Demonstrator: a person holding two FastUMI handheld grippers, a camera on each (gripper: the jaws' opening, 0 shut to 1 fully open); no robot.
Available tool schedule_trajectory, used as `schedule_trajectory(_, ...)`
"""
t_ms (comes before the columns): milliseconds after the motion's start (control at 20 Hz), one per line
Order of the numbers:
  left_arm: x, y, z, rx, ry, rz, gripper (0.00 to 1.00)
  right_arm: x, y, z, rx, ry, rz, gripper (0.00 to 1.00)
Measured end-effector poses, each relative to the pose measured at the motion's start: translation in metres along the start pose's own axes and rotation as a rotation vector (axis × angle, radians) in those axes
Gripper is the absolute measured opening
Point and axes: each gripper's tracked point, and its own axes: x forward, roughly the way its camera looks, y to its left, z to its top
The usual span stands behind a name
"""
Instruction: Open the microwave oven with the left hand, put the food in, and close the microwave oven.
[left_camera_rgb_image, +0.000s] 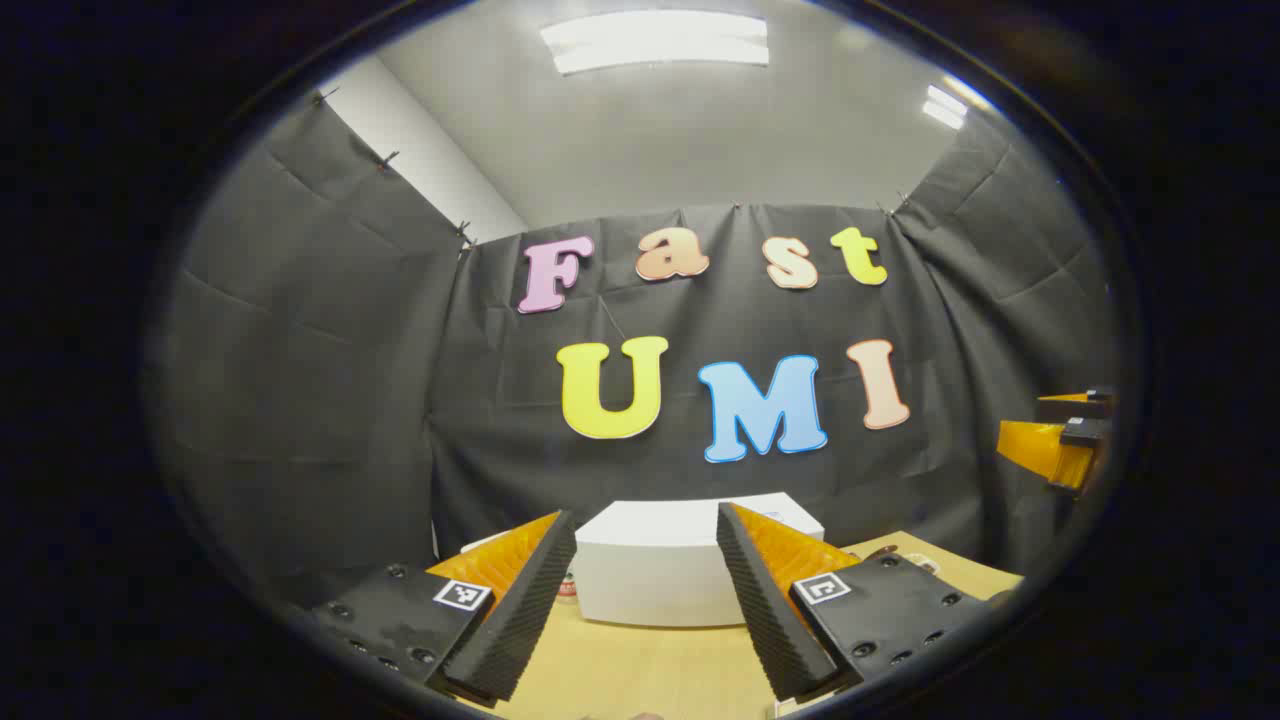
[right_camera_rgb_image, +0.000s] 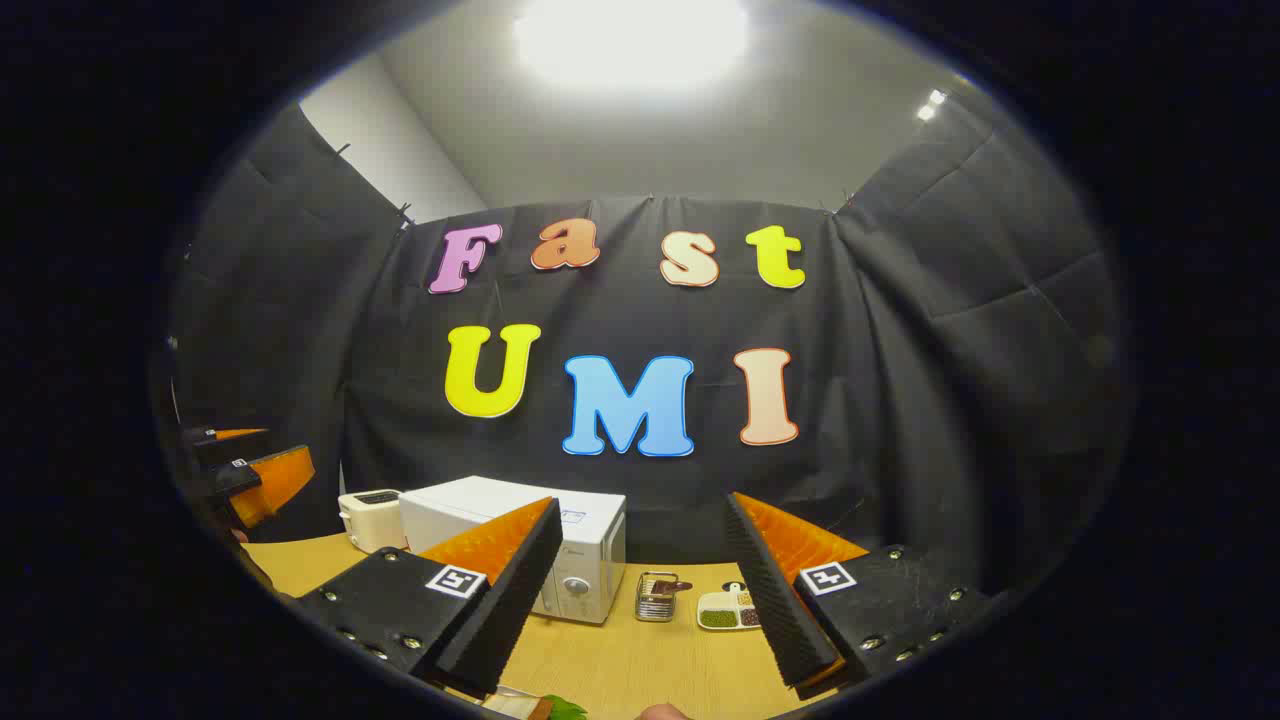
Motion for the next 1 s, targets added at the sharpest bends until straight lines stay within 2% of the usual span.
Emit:
schedule_trajectory(300, -0.002, 0.007, 0.005, 0.009, -0.016, 0.024, 0.96, 0.004, 0.009, 0.003, -0.003, -0.003, 0.027, 0.98)
schedule_trajectory(650, 0.008, 0.017, -0.004, 0.002, -0.02, 0.027, 0.96, 0.009, 0.015, 0.003, -0.007, -0.006, 0.015, 0.98)
schedule_trajectory(1000, 0.05, 0.01, -0.034, -0.017, 0.012, -0.035, 0.96, 0.014, 0.016, 0.007, -0.011, -0.01, -0.042, 0.98)
